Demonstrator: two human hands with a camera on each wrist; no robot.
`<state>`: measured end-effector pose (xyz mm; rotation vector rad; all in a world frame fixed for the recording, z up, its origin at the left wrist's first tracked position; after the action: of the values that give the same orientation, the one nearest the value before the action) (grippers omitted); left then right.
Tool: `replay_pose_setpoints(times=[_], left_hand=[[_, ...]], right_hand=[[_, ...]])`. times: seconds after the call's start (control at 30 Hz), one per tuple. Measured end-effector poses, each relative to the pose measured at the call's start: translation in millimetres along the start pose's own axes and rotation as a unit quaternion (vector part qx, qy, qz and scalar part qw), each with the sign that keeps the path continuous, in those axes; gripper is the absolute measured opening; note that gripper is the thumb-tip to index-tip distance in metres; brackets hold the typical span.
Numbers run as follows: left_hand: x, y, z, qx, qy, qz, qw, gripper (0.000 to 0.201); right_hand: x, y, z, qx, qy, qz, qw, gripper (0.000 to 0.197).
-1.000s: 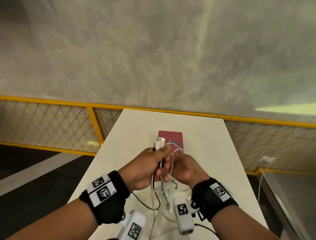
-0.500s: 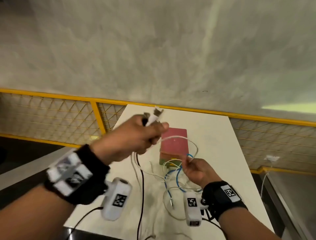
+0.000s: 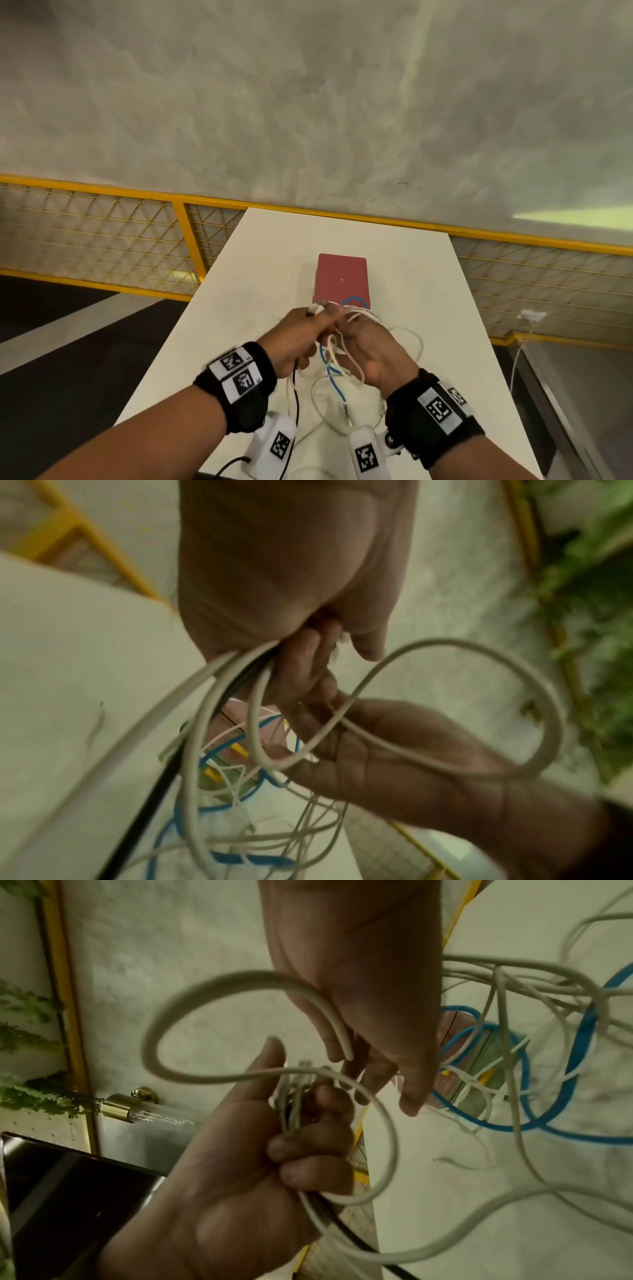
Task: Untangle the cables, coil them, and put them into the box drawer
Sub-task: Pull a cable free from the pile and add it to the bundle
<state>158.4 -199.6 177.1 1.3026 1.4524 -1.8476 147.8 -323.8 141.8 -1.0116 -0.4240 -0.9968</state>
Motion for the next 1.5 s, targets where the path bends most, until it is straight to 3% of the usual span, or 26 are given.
replay_pose_setpoints(times=[0.2, 0.3, 0.37, 0.5, 0.57, 0.63, 0.67, 0.73, 0.8, 0.93, 1.1, 1.2, 1.37, 1.43, 1.5], left_hand=[[15.7, 1.7, 9.6, 0.035, 0.046, 0.021, 0.998, 0.007], [20.1, -8.2, 8.8, 0.114, 0.109, 0.031, 0.987, 0.010], [25.7, -19.8, 7.2, 0.199, 0.207, 0.023, 0.958, 0.009], [36.8, -48.2, -10.5, 0.334, 0.386, -0.006, 0.860, 0.007], [37.5, -55.1, -21.8, 0.316, 0.442, -0.008, 0.839, 0.023], [28.9, -47.7, -33.4, 0.194, 0.478, 0.049, 0.855, 0.040], [22.0, -41.1, -38.3, 0.115, 0.459, 0.087, 0.877, 0.042], [1.6, -32.0, -40.1, -0.007, 0.325, 0.161, 0.932, 0.039], [-13.5, -22.8, -30.7, -0.055, 0.174, 0.203, 0.962, 0.037], [-13.6, -11.4, 8.3, 0.005, 0.098, 0.190, 0.977, 0.022], [12.4, 0.3, 24.3, 0.005, 0.049, 0.140, 0.989, 0.028], [28.4, -4.2, 20.3, 0.053, 0.135, 0.068, 0.987, 0.020], [62.4, -23.7, -12.6, 0.196, 0.298, -0.052, 0.933, 0.014], [67.2, -28.5, -29.0, 0.217, 0.336, -0.075, 0.913, 0.017], [62.6, -27.2, -39.7, 0.191, 0.325, -0.049, 0.925, 0.019]], right_hand=[[-2.4, 2.1, 1.7, -0.016, 0.014, 0.047, 0.999, 0.044], [8.6, 3.4, -12.2, -0.075, 0.034, 0.044, 0.996, 0.031], [16.5, 7.3, -29.7, -0.122, 0.059, 0.040, 0.990, 0.025], [28.5, 11.7, -64.6, -0.176, 0.082, 0.041, 0.980, 0.027], [30.0, 14.2, -73.4, -0.176, 0.106, 0.035, 0.978, 0.028], [27.7, 14.6, -73.3, -0.172, 0.106, 0.034, 0.979, 0.030], [24.8, 14.0, -70.3, -0.167, 0.099, 0.033, 0.980, 0.030], [18.0, 11.8, -61.9, -0.149, 0.093, 0.040, 0.984, 0.027], [11.8, 8.4, -50.5, -0.130, 0.073, 0.054, 0.987, 0.026], [3.8, -2.3, -16.2, -0.072, 0.022, 0.067, 0.995, 0.034], [1.6, -14.6, 0.3, -0.047, 0.022, 0.082, 0.995, 0.022], [7.3, -8.4, -19.3, -0.087, 0.040, 0.065, 0.993, 0.020], [27.5, 4.4, -57.5, -0.179, 0.073, 0.045, 0.980, 0.028], [29.4, 4.8, -63.6, -0.185, 0.075, 0.043, 0.979, 0.028], [28.3, 4.6, -64.1, -0.187, 0.074, 0.042, 0.979, 0.029]])
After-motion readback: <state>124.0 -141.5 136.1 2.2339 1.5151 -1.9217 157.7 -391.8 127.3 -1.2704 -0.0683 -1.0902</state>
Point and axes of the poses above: each hand's wrist, its own y-axis towards the middle knuckle, its own z-axis out of the palm, x = y × z, the point moved 3 cm from there along y, towards the middle knuckle, and after that the axes turned 2 degrees about -y, right-handed, at the moved point
